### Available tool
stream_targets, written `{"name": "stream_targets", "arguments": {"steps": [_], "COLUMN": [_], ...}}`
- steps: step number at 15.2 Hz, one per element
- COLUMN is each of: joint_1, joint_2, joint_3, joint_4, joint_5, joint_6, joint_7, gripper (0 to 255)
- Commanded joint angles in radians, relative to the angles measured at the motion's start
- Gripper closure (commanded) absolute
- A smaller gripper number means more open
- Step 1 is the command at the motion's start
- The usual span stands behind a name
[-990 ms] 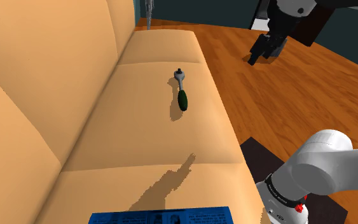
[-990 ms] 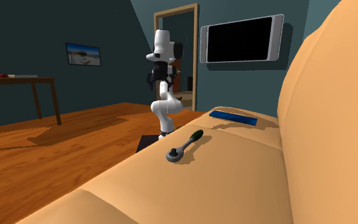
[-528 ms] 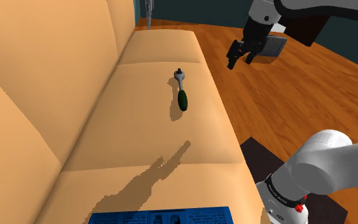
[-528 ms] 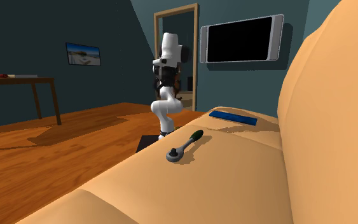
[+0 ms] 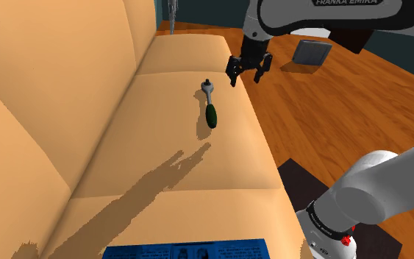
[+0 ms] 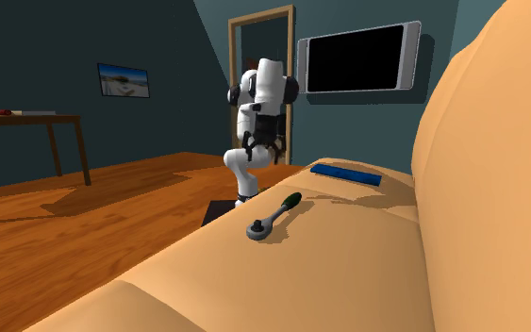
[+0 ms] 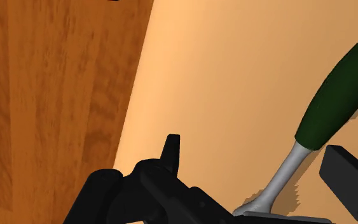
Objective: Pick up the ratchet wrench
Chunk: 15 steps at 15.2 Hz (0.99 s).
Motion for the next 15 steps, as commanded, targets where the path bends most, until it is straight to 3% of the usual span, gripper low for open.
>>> {"name": "stream_targets", "arguments": {"steps": [1, 11, 15], "joint_1": [-0.008, -0.004, -0.003], "joint_2": [0.077, 0.502, 0.512], "joint_3": [0.02, 0.072, 0.07], "joint_4": [0.039, 0.346, 0.304], "joint_5": [-0.003, -0.049, -0.052], "joint_6": [0.017, 0.031, 0.082], "joint_7": [0.068, 0.382, 0.386], "gripper": [0, 0, 0]}}
